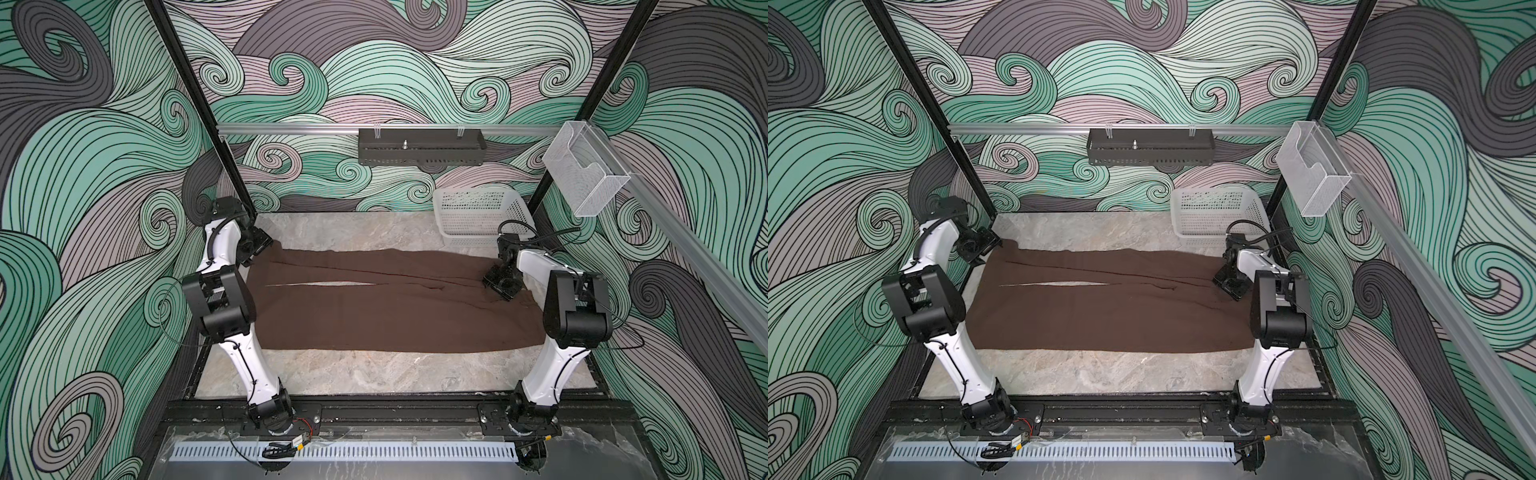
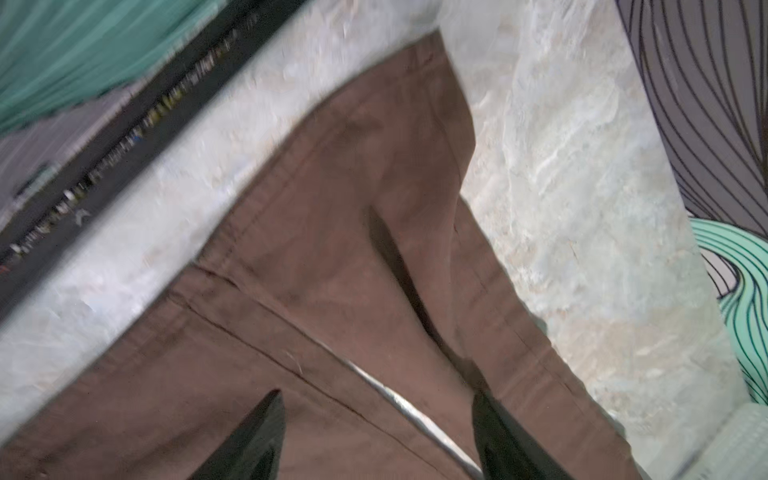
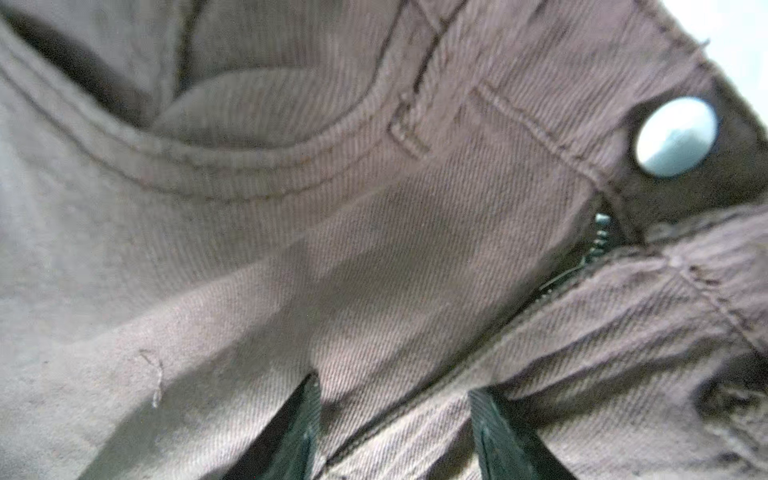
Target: Fold and stack the trousers
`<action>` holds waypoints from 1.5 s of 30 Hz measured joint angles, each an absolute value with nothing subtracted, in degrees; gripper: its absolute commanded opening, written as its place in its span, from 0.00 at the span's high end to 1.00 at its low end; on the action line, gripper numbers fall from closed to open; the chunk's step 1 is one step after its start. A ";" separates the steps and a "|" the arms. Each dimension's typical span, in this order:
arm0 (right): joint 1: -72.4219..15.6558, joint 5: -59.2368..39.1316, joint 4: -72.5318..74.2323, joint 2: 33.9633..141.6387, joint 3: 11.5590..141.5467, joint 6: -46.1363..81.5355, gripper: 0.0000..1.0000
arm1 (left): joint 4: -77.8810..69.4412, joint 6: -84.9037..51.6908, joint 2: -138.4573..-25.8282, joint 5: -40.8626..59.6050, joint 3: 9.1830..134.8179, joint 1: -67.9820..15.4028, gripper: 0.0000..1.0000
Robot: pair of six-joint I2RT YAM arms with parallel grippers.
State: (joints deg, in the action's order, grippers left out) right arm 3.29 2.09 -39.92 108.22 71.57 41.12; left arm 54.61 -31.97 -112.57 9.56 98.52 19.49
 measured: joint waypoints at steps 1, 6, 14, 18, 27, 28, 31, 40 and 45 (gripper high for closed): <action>3.66 1.39 -40.10 108.60 71.70 41.67 0.42 | 53.89 -32.25 -112.53 10.59 95.81 19.51 0.29; 6.22 -2.37 -39.55 108.31 70.81 44.18 0.43 | 50.24 -33.87 -115.87 13.13 83.72 20.05 0.29; 8.34 -0.75 -41.63 98.59 59.22 44.77 0.40 | 46.41 -35.18 -109.86 13.15 72.82 23.38 0.30; 8.56 0.05 -44.84 93.91 56.10 44.97 0.31 | 47.24 -35.16 -105.95 12.64 67.37 26.70 0.30; 8.97 2.31 -46.76 87.68 65.84 44.86 0.25 | 52.29 -31.94 -102.63 11.64 70.04 30.26 0.28; 9.21 2.50 -46.70 88.71 68.18 44.99 0.26 | 52.66 -31.51 -102.52 12.23 71.31 30.33 0.28; 10.35 2.70 -46.26 94.02 74.26 45.01 0.29 | 53.12 -30.52 -102.52 13.80 74.72 29.78 0.27; 13.80 2.92 -45.80 112.66 85.54 43.42 0.44 | 54.37 -30.06 -107.15 15.94 89.01 23.18 0.32; 14.39 1.78 -45.76 116.57 87.20 42.76 0.61 | 54.22 -30.59 -115.33 16.10 95.31 20.80 0.34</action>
